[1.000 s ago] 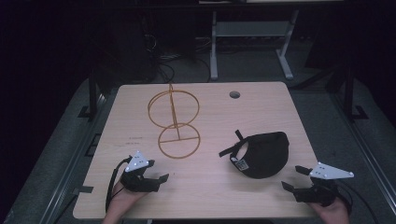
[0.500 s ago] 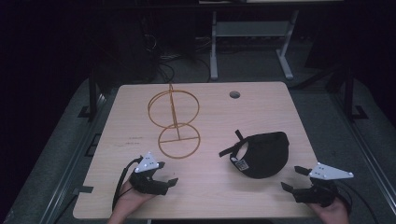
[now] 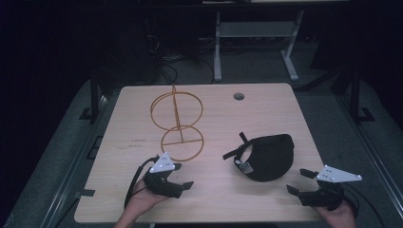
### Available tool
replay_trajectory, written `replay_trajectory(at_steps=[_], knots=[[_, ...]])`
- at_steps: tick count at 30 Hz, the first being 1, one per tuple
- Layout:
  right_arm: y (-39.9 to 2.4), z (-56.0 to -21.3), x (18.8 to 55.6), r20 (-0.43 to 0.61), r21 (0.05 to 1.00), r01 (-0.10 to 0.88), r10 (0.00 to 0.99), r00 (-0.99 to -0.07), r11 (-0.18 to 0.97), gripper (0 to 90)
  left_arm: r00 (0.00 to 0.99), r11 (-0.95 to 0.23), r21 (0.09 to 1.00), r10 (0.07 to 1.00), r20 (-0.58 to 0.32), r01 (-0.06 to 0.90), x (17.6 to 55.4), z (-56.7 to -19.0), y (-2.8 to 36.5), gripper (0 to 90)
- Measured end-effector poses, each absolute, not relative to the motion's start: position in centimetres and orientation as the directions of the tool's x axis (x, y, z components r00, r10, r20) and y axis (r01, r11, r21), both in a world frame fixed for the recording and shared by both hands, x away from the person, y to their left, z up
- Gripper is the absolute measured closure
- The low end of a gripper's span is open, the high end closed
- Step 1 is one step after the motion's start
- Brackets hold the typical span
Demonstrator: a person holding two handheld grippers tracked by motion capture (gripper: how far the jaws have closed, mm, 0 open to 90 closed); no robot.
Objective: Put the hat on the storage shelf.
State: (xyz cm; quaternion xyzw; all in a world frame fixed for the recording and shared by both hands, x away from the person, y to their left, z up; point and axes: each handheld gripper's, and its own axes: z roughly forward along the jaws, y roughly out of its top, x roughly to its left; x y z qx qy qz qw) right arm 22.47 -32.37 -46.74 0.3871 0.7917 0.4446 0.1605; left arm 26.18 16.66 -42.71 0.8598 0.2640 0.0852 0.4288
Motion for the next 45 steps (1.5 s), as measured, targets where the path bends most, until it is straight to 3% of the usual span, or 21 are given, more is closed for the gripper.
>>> replay_trajectory(at_steps=[24,45], knots=[[-31.9,-46.8,22.5,0.095,0.827,0.464,0.735,-0.672,0.317,15.3,0.952,-0.603,0.767,0.306,-0.031,0.219,28.4,-39.3,6.5,23.7],[-31.7,-46.7,22.6,0.097,0.83,0.454,0.72,-0.688,0.322,15.3,0.978,-0.678,0.716,0.205,-0.032,0.165,30.5,-39.4,0.9,32.8]])
